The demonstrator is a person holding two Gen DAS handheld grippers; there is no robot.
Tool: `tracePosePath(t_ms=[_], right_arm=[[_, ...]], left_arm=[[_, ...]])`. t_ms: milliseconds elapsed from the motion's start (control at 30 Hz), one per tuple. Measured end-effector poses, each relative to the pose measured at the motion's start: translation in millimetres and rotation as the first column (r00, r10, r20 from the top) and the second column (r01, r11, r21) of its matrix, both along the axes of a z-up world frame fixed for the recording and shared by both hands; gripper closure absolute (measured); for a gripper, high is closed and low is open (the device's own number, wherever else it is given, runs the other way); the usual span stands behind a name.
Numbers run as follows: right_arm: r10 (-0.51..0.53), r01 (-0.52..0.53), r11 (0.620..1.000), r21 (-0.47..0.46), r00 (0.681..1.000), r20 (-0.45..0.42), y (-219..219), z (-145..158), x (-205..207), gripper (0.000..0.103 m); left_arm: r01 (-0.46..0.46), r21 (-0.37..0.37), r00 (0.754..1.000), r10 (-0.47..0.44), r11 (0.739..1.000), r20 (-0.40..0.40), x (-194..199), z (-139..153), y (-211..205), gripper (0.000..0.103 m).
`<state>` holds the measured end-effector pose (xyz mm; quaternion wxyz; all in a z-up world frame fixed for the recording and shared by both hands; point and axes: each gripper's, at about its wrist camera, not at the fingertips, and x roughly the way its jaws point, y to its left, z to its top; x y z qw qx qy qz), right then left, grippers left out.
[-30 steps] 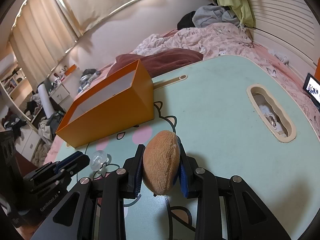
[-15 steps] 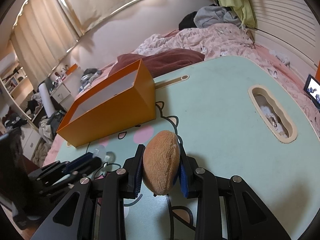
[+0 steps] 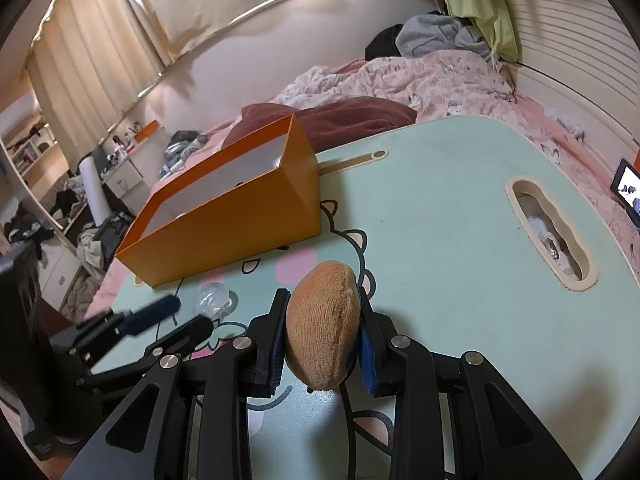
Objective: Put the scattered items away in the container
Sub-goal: 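Grasp the clear heart with the left gripper while the right gripper holds the plush, then lower the clear heart and plush potato into the box and open both grippers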
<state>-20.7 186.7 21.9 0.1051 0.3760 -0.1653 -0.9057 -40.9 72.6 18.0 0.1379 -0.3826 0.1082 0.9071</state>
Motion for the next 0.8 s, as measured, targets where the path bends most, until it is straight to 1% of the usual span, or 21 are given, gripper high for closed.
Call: tracePosePath(t_ms=[67,133,167,200,300,367,500,600,733,800], right_arm=[[0.000,0.000,1.000,0.000,1.000,0.000,0,0,0,0.074],[-0.001,0.001,1.000,-0.001,1.000,0.001,0,0,0,0.074],[-0.001,0.001,1.000,-0.002,1.000,0.001,0,-1,0,0.074],[-0.002,0.002,1.000,-0.001,1.000,0.002,0,-1,0,0.074],[-0.003,0.003,1.000,-0.006,1.000,0.002,0,-1,0,0.074],[-0.003,0.003,1.000,-0.009,1.000,0.002,0,-2,0,0.074],[-0.002,0.002,1.000,-0.002,1.000,-0.004,-1,-2,1,0.074],[0.011,-0.011,1.000,0.014,1.000,-0.012,-5,0,0,0.074],[0.055,-0.053,0.997,0.053,0.997,-0.047,-16,13,-2,0.074],[0.079,-0.075,0.996,0.056,0.994,-0.075,-22,27,-6,0.074]], left_arm=[[0.006,-0.025,1.000,-0.006,1.000,0.011,-12,-2,4,0.049],[0.021,-0.039,0.999,-0.019,0.999,0.046,-23,-10,7,0.051],[0.034,-0.021,0.998,-0.032,0.999,0.060,-26,-14,8,0.063],[0.035,0.010,0.997,-0.036,0.999,0.072,-27,-14,6,0.063],[0.017,0.015,0.998,-0.018,1.000,0.060,-20,-14,4,0.063],[0.014,0.041,0.999,-0.015,0.999,0.038,-10,-11,0,0.063],[0.007,0.114,1.000,-0.004,0.993,-0.023,9,8,-14,0.063],[0.000,0.160,0.999,0.008,0.987,-0.044,17,24,-25,0.063],[-0.026,0.159,0.997,0.037,0.987,-0.065,6,46,-37,0.063],[-0.039,0.162,0.997,0.050,0.986,-0.065,-4,56,-43,0.063]])
